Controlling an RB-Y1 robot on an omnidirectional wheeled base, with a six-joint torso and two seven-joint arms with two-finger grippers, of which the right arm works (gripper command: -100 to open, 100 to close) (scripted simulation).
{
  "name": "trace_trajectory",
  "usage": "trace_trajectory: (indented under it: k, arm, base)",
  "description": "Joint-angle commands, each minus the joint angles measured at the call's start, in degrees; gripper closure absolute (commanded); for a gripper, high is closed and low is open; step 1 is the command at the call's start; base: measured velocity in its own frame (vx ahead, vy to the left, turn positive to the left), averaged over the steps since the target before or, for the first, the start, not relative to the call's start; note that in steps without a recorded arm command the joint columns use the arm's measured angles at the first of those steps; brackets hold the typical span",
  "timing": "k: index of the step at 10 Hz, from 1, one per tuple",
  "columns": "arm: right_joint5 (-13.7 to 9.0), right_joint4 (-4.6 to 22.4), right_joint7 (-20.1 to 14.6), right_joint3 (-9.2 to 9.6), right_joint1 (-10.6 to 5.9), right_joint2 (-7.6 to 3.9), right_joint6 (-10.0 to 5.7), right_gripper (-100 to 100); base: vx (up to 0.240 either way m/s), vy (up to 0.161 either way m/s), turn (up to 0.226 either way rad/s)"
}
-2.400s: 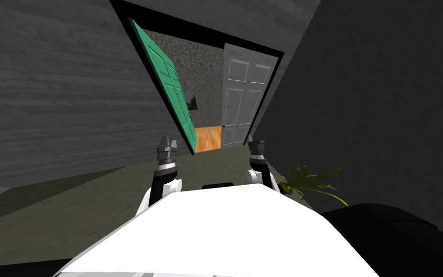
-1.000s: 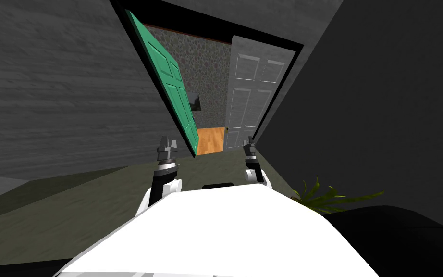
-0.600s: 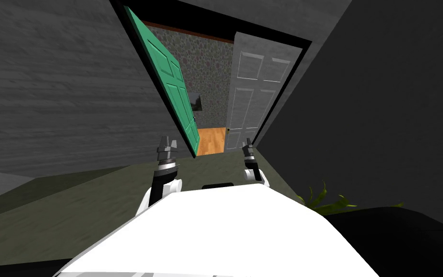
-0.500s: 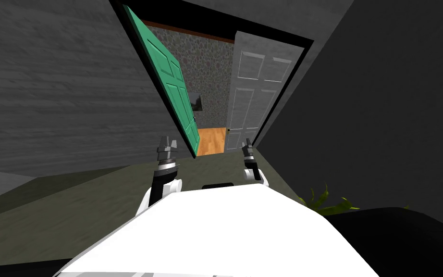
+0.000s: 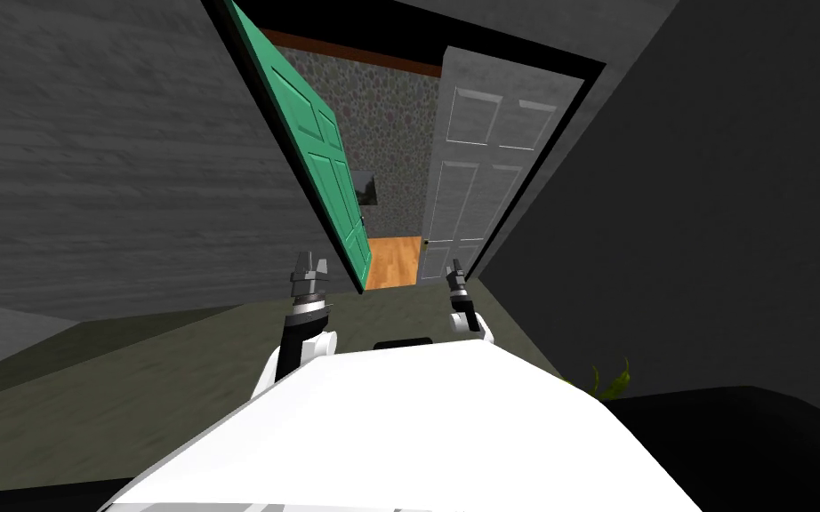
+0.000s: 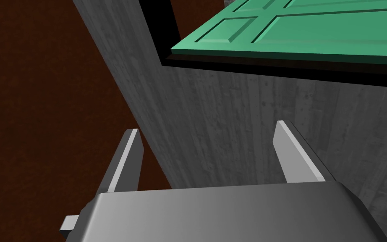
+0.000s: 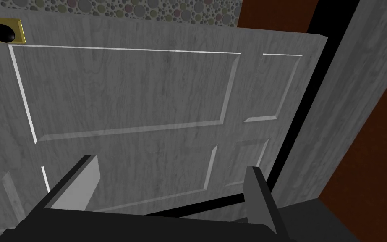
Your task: Push the door open
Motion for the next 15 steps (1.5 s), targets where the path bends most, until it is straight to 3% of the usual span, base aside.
trace_trajectory:
  k: [1,3,4,15]
  arm:
    - [-0.28,2.86,-0.17,-0.23,-0.95,-0.36,-0.92,-100]
    - [-0.58,6.20,-0.30,-0.47,-2.16,-0.66,-1.73,-100]
    - [-0.58,6.36,-0.30,-0.47,-2.16,-0.66,-1.73,-100]
    - [-2.20,24.80,-1.01,-1.75,-8.70,-2.07,-6.17,-100]
  base:
    - [0.097,-0.013,0.062]
    - [0.107,-0.017,0.050]
    - [0.063,-0.016,0.021]
    - [0.091,-0.022,0.054]
